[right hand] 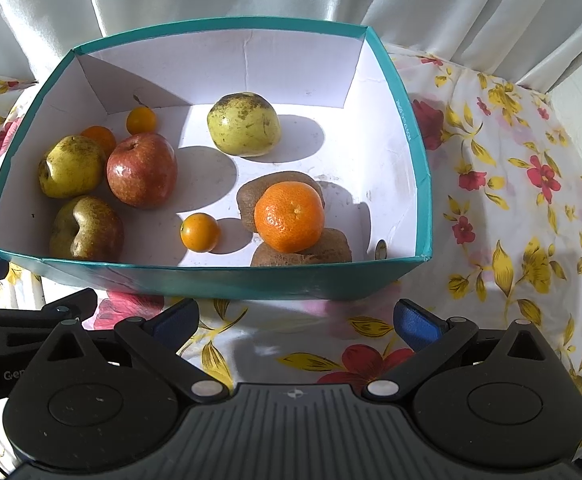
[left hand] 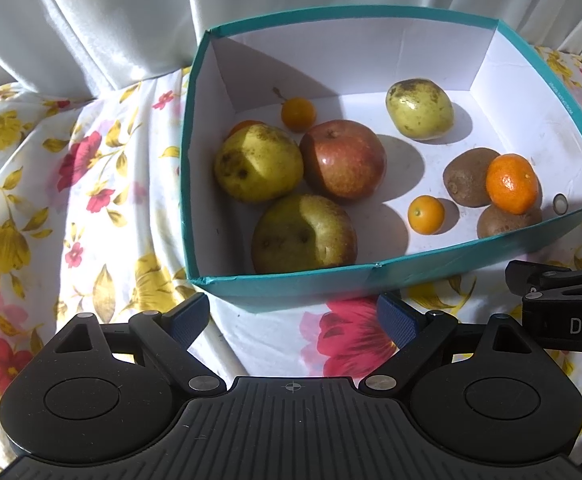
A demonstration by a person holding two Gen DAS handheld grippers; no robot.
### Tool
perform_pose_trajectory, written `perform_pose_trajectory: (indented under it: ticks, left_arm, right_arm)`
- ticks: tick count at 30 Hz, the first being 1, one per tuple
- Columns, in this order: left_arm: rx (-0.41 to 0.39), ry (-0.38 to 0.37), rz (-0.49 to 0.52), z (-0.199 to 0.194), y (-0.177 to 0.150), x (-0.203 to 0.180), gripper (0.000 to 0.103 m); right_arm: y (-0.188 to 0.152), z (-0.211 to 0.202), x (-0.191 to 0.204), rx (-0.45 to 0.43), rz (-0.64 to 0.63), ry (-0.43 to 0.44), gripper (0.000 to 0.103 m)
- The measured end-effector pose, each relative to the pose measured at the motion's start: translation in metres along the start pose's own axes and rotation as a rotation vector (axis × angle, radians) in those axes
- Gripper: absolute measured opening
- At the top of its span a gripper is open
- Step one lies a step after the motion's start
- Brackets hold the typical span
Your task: Organize fruits
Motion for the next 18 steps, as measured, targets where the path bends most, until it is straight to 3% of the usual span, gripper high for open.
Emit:
perform_pose_trajectory:
  ticks: [18]
  left_arm:
    - [-0.003, 0.006, -0.005, -0.0005, -0.0003, 0.0017, 0.094]
  right_arm:
    - [-0.0018, 0.0012, -0.0019, 0.003, 0.001, -0.001, 0.103]
Point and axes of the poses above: each gripper's, at about its wrist camera, not at the fingertips, and z roughly the way its jaws point, x to its left, y to its top, the point moved 5 cm from there along z, roughly the way its jaws point, and after that the axes turned 7 degrees about y, right-handed, at the moved point
